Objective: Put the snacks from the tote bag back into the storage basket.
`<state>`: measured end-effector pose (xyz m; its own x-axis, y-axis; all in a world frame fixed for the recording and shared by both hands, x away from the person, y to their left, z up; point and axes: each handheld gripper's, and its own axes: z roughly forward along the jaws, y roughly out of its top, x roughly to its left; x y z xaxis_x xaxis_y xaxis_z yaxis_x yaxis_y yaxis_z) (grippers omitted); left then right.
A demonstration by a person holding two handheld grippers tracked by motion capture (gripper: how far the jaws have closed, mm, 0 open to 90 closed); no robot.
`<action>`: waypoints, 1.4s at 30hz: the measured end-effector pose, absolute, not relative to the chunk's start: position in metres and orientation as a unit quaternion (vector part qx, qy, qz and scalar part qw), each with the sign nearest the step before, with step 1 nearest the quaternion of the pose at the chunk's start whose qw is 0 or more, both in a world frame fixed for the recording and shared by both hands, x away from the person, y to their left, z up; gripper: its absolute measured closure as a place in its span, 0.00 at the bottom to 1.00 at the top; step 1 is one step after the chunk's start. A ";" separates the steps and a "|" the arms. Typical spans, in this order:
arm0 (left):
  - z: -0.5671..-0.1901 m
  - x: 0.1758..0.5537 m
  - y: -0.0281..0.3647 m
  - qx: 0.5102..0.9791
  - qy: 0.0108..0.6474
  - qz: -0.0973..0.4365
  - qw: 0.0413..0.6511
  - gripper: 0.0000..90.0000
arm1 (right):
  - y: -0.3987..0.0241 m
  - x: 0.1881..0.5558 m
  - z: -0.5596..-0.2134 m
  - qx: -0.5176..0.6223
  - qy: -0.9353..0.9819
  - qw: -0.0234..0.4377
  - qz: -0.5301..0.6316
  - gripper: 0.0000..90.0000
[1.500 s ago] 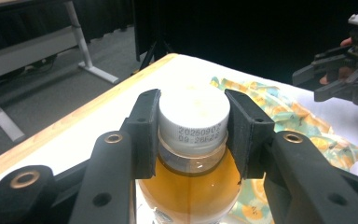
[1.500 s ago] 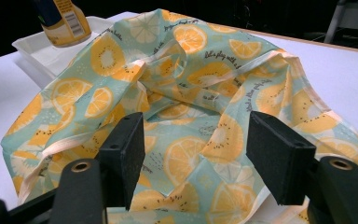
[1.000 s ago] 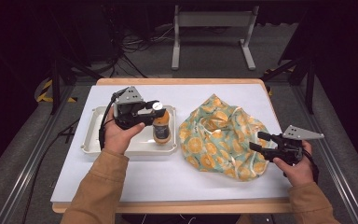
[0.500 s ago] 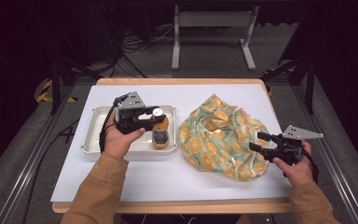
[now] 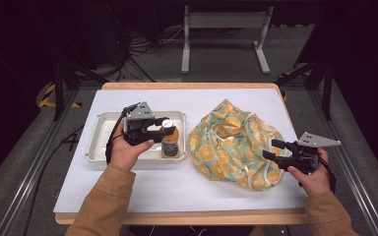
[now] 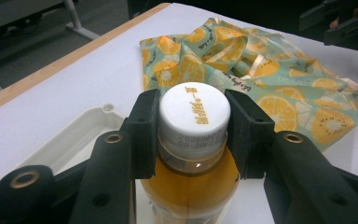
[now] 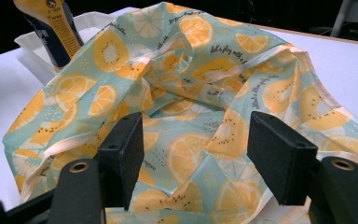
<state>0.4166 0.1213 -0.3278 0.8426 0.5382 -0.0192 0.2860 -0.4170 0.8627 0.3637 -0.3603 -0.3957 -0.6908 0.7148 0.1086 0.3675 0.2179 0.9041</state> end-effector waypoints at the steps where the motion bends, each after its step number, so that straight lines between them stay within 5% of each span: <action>1: -0.328 0.417 0.121 0.832 0.247 0.132 0.479 0.65 | -0.360 0.364 -0.396 0.354 0.763 0.169 0.514 0.41; 21: -0.334 0.414 0.121 0.835 0.241 0.130 0.477 0.63 | -0.361 0.364 -0.396 0.354 0.762 0.167 0.515 0.41; 42: -0.314 0.401 0.133 0.819 0.257 0.108 0.501 0.25 | -0.362 0.362 -0.395 0.357 0.759 0.168 0.517 0.40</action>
<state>0.4009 0.1331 -0.3143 0.8447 0.5293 -0.0798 0.3118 -0.3653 0.8771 0.3623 -0.3619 -0.3953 -0.6881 0.7167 0.1138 0.3683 0.2098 0.9057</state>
